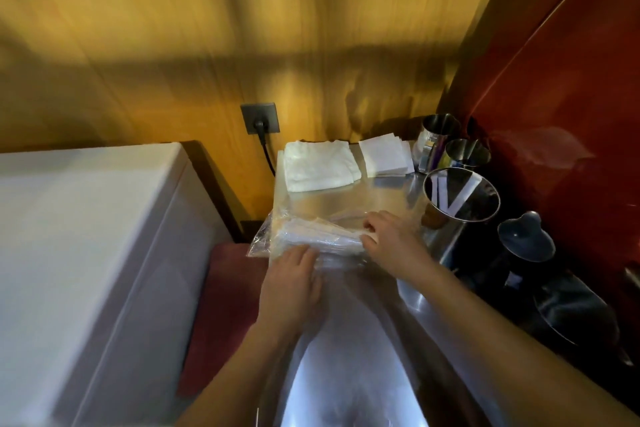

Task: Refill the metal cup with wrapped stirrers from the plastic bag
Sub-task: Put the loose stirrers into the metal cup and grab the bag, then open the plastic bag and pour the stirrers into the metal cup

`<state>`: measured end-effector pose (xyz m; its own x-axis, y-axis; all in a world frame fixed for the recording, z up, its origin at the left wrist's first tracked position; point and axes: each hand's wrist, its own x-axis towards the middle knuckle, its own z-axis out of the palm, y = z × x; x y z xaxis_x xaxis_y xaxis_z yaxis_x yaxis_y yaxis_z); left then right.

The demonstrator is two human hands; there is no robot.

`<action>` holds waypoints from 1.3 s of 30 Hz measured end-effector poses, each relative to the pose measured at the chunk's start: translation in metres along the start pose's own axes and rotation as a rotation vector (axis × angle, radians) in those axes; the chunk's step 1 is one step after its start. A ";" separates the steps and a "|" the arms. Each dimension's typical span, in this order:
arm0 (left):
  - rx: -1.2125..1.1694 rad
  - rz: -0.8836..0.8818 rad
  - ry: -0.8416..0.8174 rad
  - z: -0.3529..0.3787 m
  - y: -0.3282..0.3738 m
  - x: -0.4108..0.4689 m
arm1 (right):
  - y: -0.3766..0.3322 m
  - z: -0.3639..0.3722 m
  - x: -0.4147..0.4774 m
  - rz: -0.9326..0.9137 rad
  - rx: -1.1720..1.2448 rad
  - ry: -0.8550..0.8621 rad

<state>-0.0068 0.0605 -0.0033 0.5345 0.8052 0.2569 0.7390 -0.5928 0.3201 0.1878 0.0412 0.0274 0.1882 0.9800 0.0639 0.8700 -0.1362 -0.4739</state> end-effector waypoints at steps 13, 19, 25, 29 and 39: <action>0.242 -0.056 -0.201 0.022 -0.037 0.045 | 0.021 0.043 0.014 -0.165 -0.244 -0.142; 0.229 -0.026 -0.207 0.024 -0.037 0.044 | 0.025 0.047 0.018 -0.239 -0.393 -0.158; -0.020 -0.391 0.043 0.024 -0.018 0.036 | 0.011 0.052 0.016 -0.211 -0.346 -0.144; -0.413 -0.654 0.063 0.024 -0.009 0.029 | 0.004 0.055 0.010 -0.134 -0.258 -0.084; -1.580 -0.954 0.033 0.022 0.002 0.048 | -0.030 0.049 -0.011 -0.329 -0.204 0.050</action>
<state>0.0291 0.0983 -0.0106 0.1942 0.8483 -0.4927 -0.2875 0.5294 0.7982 0.1371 0.0420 -0.0024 -0.0988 0.9685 0.2286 0.9593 0.1538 -0.2369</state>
